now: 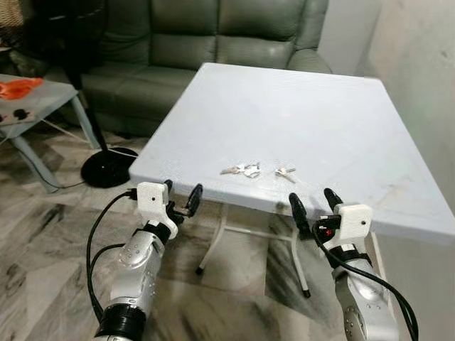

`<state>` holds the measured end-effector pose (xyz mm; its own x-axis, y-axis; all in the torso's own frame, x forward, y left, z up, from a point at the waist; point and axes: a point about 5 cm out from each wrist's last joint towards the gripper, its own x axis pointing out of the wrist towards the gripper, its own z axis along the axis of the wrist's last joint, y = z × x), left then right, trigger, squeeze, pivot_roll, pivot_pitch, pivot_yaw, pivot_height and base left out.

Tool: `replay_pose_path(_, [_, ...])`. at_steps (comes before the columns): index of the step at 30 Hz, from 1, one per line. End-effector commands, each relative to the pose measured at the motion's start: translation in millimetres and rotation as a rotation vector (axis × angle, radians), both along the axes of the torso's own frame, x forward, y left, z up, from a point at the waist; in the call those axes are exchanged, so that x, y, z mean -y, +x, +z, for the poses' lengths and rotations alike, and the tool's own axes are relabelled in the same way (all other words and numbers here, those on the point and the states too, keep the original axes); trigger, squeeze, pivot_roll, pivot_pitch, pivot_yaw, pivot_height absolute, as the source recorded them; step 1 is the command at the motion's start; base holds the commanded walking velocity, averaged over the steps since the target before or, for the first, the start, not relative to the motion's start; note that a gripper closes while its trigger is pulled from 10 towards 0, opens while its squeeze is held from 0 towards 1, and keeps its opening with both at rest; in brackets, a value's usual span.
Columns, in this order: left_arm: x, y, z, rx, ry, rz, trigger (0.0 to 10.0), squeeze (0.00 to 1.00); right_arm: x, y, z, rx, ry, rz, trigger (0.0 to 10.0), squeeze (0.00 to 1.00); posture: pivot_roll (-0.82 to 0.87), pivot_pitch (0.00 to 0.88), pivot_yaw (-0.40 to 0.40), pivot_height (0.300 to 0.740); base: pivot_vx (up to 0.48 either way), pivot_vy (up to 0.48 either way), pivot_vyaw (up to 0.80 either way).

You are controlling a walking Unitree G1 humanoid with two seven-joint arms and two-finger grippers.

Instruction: Hang keys on a hook

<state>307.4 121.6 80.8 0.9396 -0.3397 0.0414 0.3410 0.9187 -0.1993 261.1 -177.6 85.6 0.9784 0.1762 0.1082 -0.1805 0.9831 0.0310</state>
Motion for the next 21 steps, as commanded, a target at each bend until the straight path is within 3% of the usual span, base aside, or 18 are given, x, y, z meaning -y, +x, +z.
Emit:
replay_pose_path(1, [1.3, 0.2, 1.6, 0.006, 0.009, -0.006, 10.0, 0.0, 2.3, 2.2, 4.7, 0.013, -0.004, -0.001, 10.0, 0.0, -0.03, 0.0, -0.031, 0.74, 0.33, 0.0, 0.0])
replay_pose_path(15, [1.0, 0.5, 1.2, 0.002, 0.016, 0.01, 10.0, 0.0, 0.6, 2.8, 4.2, 0.004, -0.011, 0.014, 10.0, 0.0, -0.03, 0.0, -0.033, 0.74, 0.323, 0.0, 0.0])
replay_pose_path(21, [2.1, -0.8, 1.5, 0.01, -0.004, 0.014, 10.0, 0.0, 0.2, 4.9, 2.9, -0.013, -0.034, 0.033, 10.0, 0.0, -0.03, 0.0, -0.034, 0.74, 0.0, 0.0, 0.0])
